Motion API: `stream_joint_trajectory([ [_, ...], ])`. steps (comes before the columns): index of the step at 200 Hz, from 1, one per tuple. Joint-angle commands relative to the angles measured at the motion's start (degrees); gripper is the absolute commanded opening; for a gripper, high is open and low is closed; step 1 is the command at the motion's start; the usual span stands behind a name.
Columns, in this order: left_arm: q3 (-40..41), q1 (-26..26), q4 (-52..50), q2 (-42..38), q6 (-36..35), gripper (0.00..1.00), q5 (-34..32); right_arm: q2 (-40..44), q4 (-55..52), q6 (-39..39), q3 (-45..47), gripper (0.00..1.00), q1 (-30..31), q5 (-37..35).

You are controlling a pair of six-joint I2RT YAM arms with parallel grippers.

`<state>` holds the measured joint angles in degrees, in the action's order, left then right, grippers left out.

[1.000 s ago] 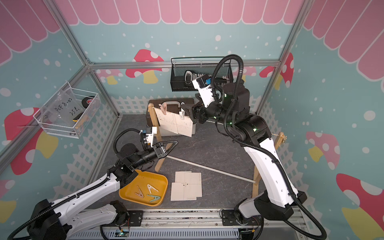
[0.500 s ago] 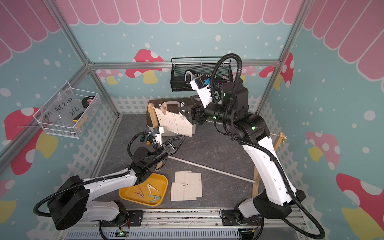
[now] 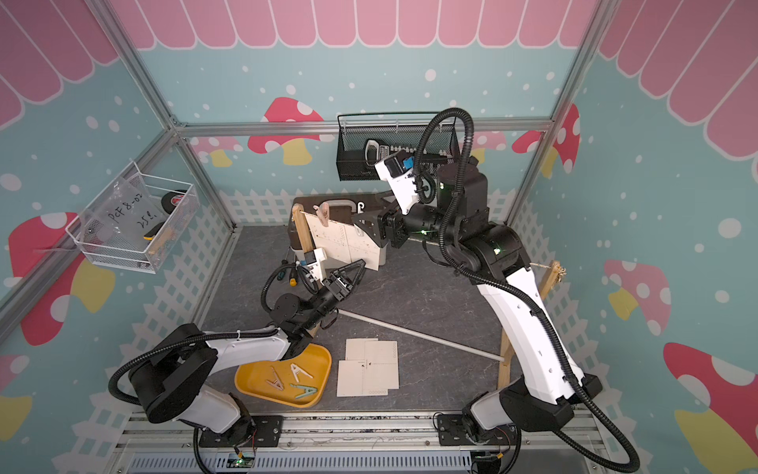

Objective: Remove the postcards from the strings
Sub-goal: Pinch the postcard on the clothesline, then remove the clamp from the clothesline.

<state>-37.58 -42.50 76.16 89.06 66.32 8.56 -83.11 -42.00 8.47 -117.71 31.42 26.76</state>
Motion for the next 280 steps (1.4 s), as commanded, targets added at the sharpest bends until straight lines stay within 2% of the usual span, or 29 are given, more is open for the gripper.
stream_joint_trajectory([
  [1, -0.6, -0.3, 5.1, -0.7, 1.6, 0.75, -1.4, 0.3, 0.9, 0.0, 0.7, 0.76, -0.5, 1.6],
  [59, 0.3, -0.3, 5.2, -1.4, 2.0, 0.58, -0.6, -0.7, 1.1, 0.2, 0.7, 0.76, -0.7, 1.9],
  [99, 1.3, -0.3, 5.1, -1.9, 2.7, 0.42, -0.3, -1.3, 0.9, 0.3, 0.8, 0.76, -0.7, 1.3],
  [134, 2.3, -0.3, 5.1, -2.4, 2.8, 0.35, 0.2, -1.9, 1.0, 0.8, 0.7, 0.76, -1.2, -0.5],
  [170, 2.4, -0.3, 5.1, -2.7, 2.6, 0.28, 0.2, -3.6, 1.0, 0.9, 0.7, 0.73, -1.5, 0.4],
  [213, 2.3, -0.3, 5.1, -2.4, 2.7, 0.23, 0.4, -5.4, 1.4, 0.2, 0.7, 0.62, -1.5, 6.3],
  [253, 2.2, -0.3, 5.1, -2.0, 3.1, 0.16, 0.6, -6.1, 2.0, -0.6, 0.9, 0.47, -1.5, 7.5],
  [280, 2.2, -0.3, 5.1, -2.0, 3.2, 0.10, 0.7, -6.2, 2.1, -0.8, 1.2, 0.43, -1.6, 7.4],
])
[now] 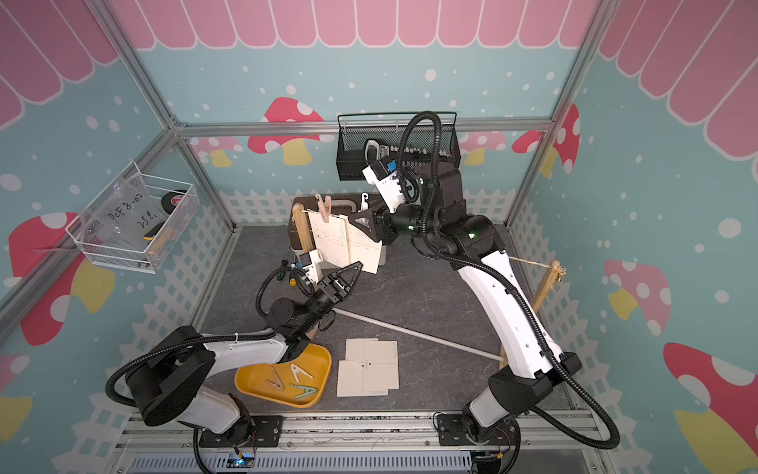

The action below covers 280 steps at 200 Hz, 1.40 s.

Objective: Remove the postcards from the strings
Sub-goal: Remove the clamp from the clothesline.

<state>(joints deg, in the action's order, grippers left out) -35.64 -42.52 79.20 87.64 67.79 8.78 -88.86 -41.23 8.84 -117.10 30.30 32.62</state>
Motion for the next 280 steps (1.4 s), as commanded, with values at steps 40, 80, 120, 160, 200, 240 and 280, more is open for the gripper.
stream_joint_trajectory([
  [40, 0.4, -0.3, 2.1, -0.4, 2.3, 0.02, 0.4, -0.5, 1.6, -1.0, 0.7, 0.41, -0.4, 1.3],
  [80, 0.6, -0.3, 2.1, -0.4, 2.6, 0.01, 0.6, -0.3, 1.6, -1.0, 0.8, 0.28, -0.4, 0.8],
  [120, 0.7, -0.3, 2.1, -0.6, 2.7, 0.00, 0.6, -0.2, 1.9, -0.9, 1.0, 0.18, -0.3, 0.7],
  [160, 0.9, -0.3, 2.1, -0.7, 2.6, 0.00, 1.0, 0.2, 2.3, -0.9, 1.1, 0.14, -0.4, -0.1],
  [200, 1.3, -0.3, 2.1, -0.6, 2.5, 0.00, 1.7, 0.9, 2.8, -1.0, 0.8, 0.14, -0.4, -1.9],
  [240, 1.3, -0.5, 2.1, 0.0, 2.7, 0.00, 3.9, 1.4, 2.8, -1.1, 0.7, 0.13, -0.4, -2.5],
  [280, 1.1, -0.9, 2.1, 0.5, 2.4, 0.00, 6.2, 1.4, 2.8, -0.9, 0.8, 0.13, -0.4, -2.6],
])
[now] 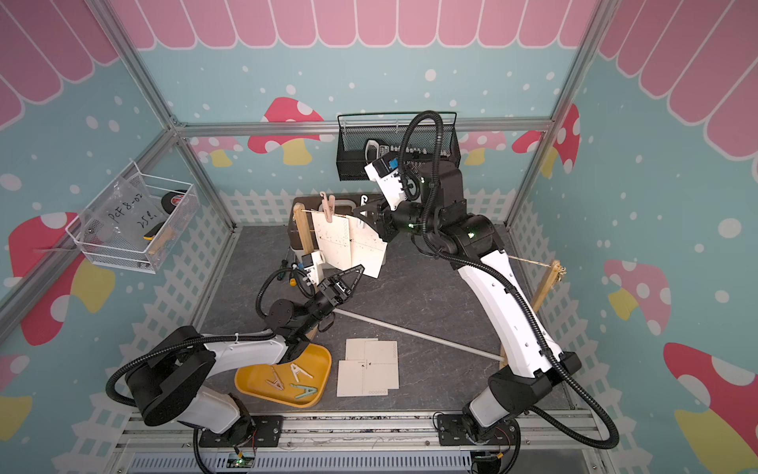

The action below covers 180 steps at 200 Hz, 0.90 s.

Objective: Remove the postcards from the strings
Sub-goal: Remove the clamp from the clothesline.

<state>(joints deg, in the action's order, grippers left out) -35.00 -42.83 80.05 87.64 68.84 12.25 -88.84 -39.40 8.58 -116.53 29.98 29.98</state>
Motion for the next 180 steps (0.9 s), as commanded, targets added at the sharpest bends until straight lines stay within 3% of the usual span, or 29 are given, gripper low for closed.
stream_joint_trajectory([
  [1, 0.5, -0.6, 1.2, 0.5, 1.4, 0.00, 2.8, 1.4, 1.0, -0.7, 0.3, 0.13, 0.0, 0.1],
  [180, -0.1, -0.7, 1.2, 1.6, 1.7, 0.00, 3.1, 6.3, 0.9, -2.3, 3.1, 0.13, -0.1, -2.2],
])
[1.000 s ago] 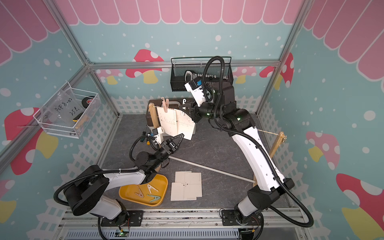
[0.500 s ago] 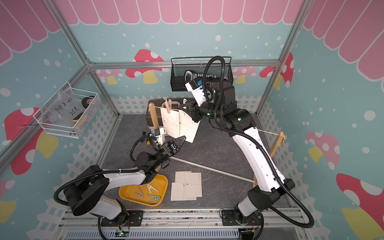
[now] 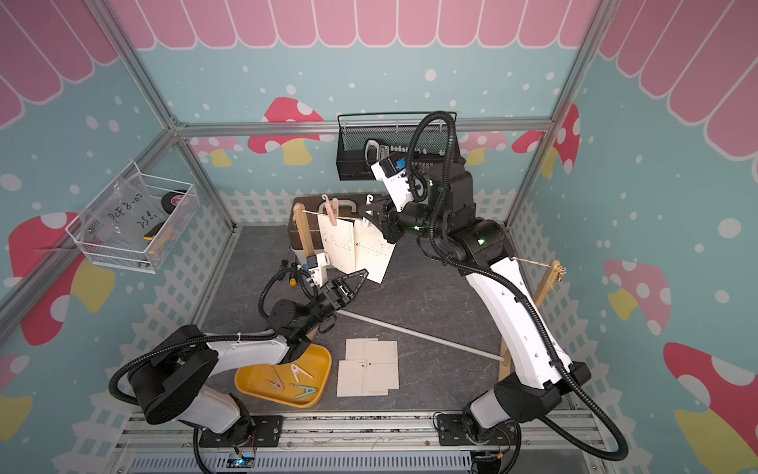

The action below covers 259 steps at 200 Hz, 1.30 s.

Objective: Remove the postcards from the strings
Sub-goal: Remove the clamp from the clothesline, then place the clamp in the storage box.

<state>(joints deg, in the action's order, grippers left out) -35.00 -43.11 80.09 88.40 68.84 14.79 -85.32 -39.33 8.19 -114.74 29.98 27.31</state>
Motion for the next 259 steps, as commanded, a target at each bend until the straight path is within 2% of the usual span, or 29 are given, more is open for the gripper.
stream_joint_trajectory([
  [1, -0.1, -0.4, 1.2, 0.9, 1.7, 0.00, 0.6, 2.9, 0.8, -2.0, 1.4, 0.13, 0.0, 0.6],
  [65, -0.3, -0.4, 1.2, 0.7, 1.5, 0.00, 1.3, 13.8, 8.7, -3.1, 15.5, 0.13, 0.1, 9.7],
  [172, -0.8, -0.3, 1.2, 0.3, 1.2, 0.00, 2.3, 28.0, 3.9, -3.1, 34.3, 0.13, 0.3, 2.1],
  [192, -0.7, -0.3, 1.2, 0.0, 1.2, 0.00, 2.6, 29.3, 3.1, -3.8, 33.6, 0.14, 0.3, -0.2],
  [222, -0.7, -0.3, 1.2, -0.1, 1.4, 0.00, 2.6, 25.8, 2.2, -4.5, 26.8, 0.14, 0.3, -2.6],
  [259, -0.5, -0.3, 1.2, -0.5, 1.3, 0.00, 2.5, 21.3, 5.5, -4.2, 21.5, 0.01, 0.3, -3.1],
])
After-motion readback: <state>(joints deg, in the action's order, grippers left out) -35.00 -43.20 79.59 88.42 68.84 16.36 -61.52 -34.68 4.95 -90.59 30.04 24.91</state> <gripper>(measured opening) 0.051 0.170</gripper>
